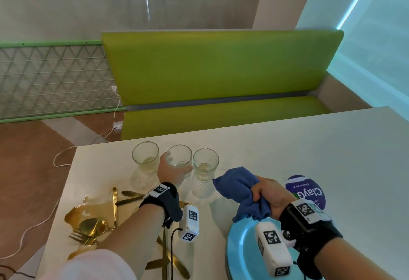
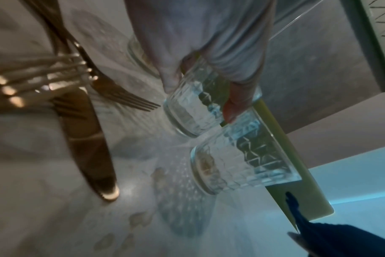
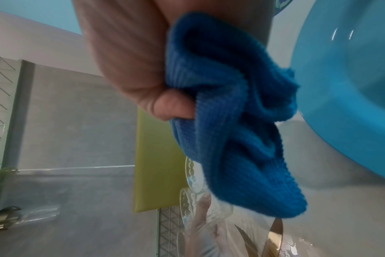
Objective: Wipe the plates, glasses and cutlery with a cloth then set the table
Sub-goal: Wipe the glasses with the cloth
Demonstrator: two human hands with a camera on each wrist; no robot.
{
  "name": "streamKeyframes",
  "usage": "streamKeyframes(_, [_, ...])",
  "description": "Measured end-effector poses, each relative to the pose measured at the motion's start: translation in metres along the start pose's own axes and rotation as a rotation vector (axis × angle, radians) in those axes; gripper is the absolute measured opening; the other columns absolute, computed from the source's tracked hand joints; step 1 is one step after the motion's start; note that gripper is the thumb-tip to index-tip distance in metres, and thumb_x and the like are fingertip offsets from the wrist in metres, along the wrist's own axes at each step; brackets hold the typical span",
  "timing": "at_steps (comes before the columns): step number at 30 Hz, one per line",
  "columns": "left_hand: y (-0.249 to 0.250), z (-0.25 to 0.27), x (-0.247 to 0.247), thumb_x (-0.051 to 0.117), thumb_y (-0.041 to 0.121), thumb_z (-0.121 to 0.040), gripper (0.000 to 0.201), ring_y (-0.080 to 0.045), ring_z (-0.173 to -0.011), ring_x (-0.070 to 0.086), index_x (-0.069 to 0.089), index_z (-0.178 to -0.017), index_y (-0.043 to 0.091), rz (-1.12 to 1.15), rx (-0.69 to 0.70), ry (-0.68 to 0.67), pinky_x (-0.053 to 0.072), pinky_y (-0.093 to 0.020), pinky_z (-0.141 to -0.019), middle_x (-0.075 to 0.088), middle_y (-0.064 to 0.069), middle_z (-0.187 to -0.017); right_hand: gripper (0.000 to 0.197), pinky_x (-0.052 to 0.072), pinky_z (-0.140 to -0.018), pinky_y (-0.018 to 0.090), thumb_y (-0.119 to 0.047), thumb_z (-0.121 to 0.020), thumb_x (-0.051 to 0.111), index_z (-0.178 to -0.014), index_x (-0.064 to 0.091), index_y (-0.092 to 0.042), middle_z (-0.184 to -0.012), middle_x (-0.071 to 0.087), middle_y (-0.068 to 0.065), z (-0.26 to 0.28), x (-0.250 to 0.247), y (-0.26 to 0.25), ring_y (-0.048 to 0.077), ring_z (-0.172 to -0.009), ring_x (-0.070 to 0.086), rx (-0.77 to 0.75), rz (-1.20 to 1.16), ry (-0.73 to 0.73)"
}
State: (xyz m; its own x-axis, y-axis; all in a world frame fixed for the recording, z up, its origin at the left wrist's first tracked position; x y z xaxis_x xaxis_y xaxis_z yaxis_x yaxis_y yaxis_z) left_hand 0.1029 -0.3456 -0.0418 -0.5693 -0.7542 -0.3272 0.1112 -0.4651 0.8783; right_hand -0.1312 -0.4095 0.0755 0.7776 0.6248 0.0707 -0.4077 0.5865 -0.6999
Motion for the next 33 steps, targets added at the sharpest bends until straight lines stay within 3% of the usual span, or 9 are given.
streamKeyframes(6, [0.004, -0.003, 0.004, 0.084, 0.016, -0.066, 0.106, -0.028, -0.139, 0.032, 0.017, -0.148, 0.006, -0.089, -0.084, -0.014, 0.032, -0.036, -0.112, 0.030, -0.014, -0.151, 0.055, 0.042, -0.034, 0.020, 0.021, -0.074, 0.024, -0.114, 0.055, -0.002, -0.078, 0.056, 0.020, -0.008, -0.007, 0.006, 0.023, -0.033, 0.056, -0.014, -0.037, 0.050])
streamKeyframes(9, [0.009, 0.010, 0.004, 0.088, 0.026, -0.060, 0.113, -0.033, -0.135, 0.036, 0.018, -0.143, -0.003, -0.136, -0.219, 0.007, 0.040, -0.038, -0.104, 0.030, -0.020, -0.148, 0.056, 0.045, -0.038, 0.025, 0.021, -0.073, 0.025, -0.117, 0.054, 0.001, -0.083, 0.058, 0.021, -0.013, -0.009, 0.009, 0.027, -0.039, 0.055, -0.019, -0.063, 0.060])
streamKeyframes(12, [0.000, 0.032, 0.013, 0.086, 0.043, -0.046, 0.116, -0.037, -0.121, 0.048, 0.028, -0.139, 0.004, -0.128, -0.300, -0.028, 0.052, -0.052, -0.089, 0.041, -0.018, -0.138, 0.057, 0.046, -0.039, 0.027, 0.020, -0.072, 0.026, -0.118, 0.054, 0.002, -0.088, 0.058, 0.024, -0.017, -0.011, 0.010, 0.030, -0.045, 0.055, -0.022, -0.056, 0.066])
streamKeyframes(15, [-0.013, 0.047, 0.035, 0.080, 0.032, -0.068, 0.101, -0.031, -0.125, 0.046, 0.021, -0.144, 0.001, -0.165, -0.223, -0.168, 0.045, -0.041, -0.101, 0.041, -0.015, -0.141, 0.056, 0.045, -0.036, 0.026, 0.020, -0.073, 0.024, -0.116, 0.053, 0.000, -0.088, 0.057, 0.026, -0.015, -0.009, 0.008, 0.030, -0.039, 0.056, -0.019, -0.055, 0.049])
streamKeyframes(19, [-0.006, 0.054, 0.050, 0.086, 0.032, -0.062, 0.109, -0.027, -0.132, 0.041, 0.020, -0.145, 0.004, -0.154, -0.085, -0.240, 0.037, -0.040, -0.109, 0.039, -0.013, -0.145, 0.054, 0.044, -0.035, 0.024, 0.020, -0.074, 0.024, -0.114, 0.053, -0.002, -0.082, 0.056, 0.024, -0.010, -0.010, 0.006, 0.028, -0.036, 0.055, -0.023, -0.057, 0.043])
streamKeyframes(23, [-0.002, 0.049, 0.055, 0.088, 0.032, -0.056, 0.102, -0.027, -0.126, 0.046, 0.033, -0.138, 0.005, -0.184, -0.023, -0.165, 0.040, -0.038, -0.106, 0.047, -0.014, -0.137, 0.055, 0.043, -0.035, 0.022, 0.019, -0.075, 0.024, -0.117, 0.053, -0.002, -0.081, 0.056, 0.023, -0.004, -0.019, 0.011, 0.027, -0.038, 0.054, -0.014, -0.045, 0.086])
streamKeyframes(28, [0.002, 0.050, 0.063, 0.086, 0.041, -0.058, 0.111, -0.031, -0.133, 0.036, 0.024, -0.145, 0.010, -0.305, -0.024, -0.150, 0.035, -0.038, -0.106, 0.038, -0.015, -0.143, 0.048, 0.042, -0.037, 0.021, 0.011, -0.075, 0.031, -0.112, 0.056, -0.006, -0.084, 0.056, 0.020, 0.004, -0.033, 0.020, 0.024, -0.040, 0.051, -0.008, -0.151, 0.104])
streamKeyframes(31, [0.002, 0.048, 0.068, 0.089, 0.032, -0.055, 0.106, -0.028, -0.132, 0.038, 0.032, -0.142, 0.011, -0.236, 0.088, -0.131, 0.034, -0.036, -0.106, 0.042, -0.012, -0.142, 0.025, 0.042, -0.037, 0.022, -0.004, -0.079, 0.050, -0.104, 0.056, -0.005, -0.067, 0.060, 0.017, 0.011, -0.036, 0.022, 0.024, -0.038, 0.052, 0.000, -0.239, 0.095])
streamKeyframes(33, [0.001, 0.047, 0.069, 0.088, 0.022, -0.059, 0.093, -0.025, -0.127, 0.045, 0.037, -0.137, 0.013, -0.138, 0.095, -0.142, 0.039, -0.029, -0.099, 0.045, -0.008, -0.140, 0.018, 0.042, -0.036, 0.021, -0.010, -0.089, 0.050, -0.103, 0.058, -0.004, -0.058, 0.064, 0.013, 0.013, -0.039, 0.024, 0.022, -0.037, 0.056, -0.021, -0.257, 0.109])
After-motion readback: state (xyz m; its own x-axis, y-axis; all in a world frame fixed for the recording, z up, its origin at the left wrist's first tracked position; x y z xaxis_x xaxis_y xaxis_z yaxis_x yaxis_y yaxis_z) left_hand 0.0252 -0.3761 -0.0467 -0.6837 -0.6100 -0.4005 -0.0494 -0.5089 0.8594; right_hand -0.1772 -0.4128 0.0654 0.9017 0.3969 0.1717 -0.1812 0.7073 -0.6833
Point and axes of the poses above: each hand's wrist, its own z-axis away from the middle knuckle, its own x-axis out of the palm, y = z × x, the point moved 1 cm from there along -z, towards the middle knuckle
